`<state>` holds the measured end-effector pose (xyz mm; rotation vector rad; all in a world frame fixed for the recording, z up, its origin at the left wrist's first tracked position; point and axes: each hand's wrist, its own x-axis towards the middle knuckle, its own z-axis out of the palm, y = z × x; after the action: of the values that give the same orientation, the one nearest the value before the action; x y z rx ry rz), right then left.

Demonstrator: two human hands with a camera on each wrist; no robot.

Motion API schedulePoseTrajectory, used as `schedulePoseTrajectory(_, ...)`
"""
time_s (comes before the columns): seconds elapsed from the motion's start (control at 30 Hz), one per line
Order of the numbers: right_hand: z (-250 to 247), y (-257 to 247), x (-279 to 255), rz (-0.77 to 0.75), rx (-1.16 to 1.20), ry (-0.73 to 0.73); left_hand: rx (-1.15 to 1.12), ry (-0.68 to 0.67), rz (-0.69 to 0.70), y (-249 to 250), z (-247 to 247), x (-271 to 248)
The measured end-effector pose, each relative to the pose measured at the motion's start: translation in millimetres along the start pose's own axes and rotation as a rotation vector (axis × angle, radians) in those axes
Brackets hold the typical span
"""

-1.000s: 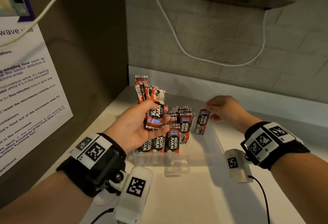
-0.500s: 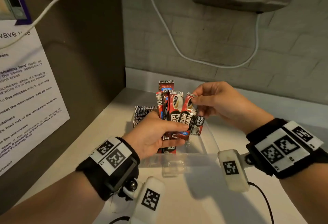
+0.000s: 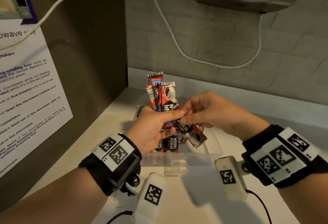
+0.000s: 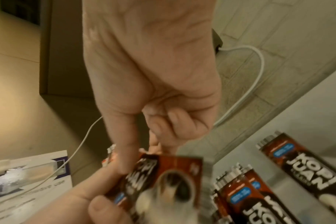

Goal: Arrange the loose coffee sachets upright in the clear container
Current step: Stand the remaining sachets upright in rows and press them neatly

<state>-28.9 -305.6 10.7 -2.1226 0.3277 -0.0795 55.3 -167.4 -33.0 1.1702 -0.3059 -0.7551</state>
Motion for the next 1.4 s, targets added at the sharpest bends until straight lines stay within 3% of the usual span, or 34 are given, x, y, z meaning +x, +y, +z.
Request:
schedulePoseTrajectory(0.17, 2, 6, 7, -0.032, 0.065, 0.094, -0.084, 0.031, -0.039, 3, -5, 0)
schedulePoseTrajectory(0.37, -32, 35, 11, 0.06, 0.213, 0.364, -0.153, 0.092, -0.024, 10, -24, 3)
schedulePoseTrajectory(0.63, -40, 75, 20, 0.141, -0.127, 0.409, -0.182, 0.101, -0.013, 11, -30, 5)
schedulePoseTrajectory(0.9, -39, 94, 30, 0.128, -0.324, 0.423, -0.181, 0.099, -0.026, 7, -29, 5)
schedulePoseTrajectory(1.4, -34, 99, 35, 0.162, -0.396, 0.476, -0.123, 0.011, -0.1, 1, -23, 1)
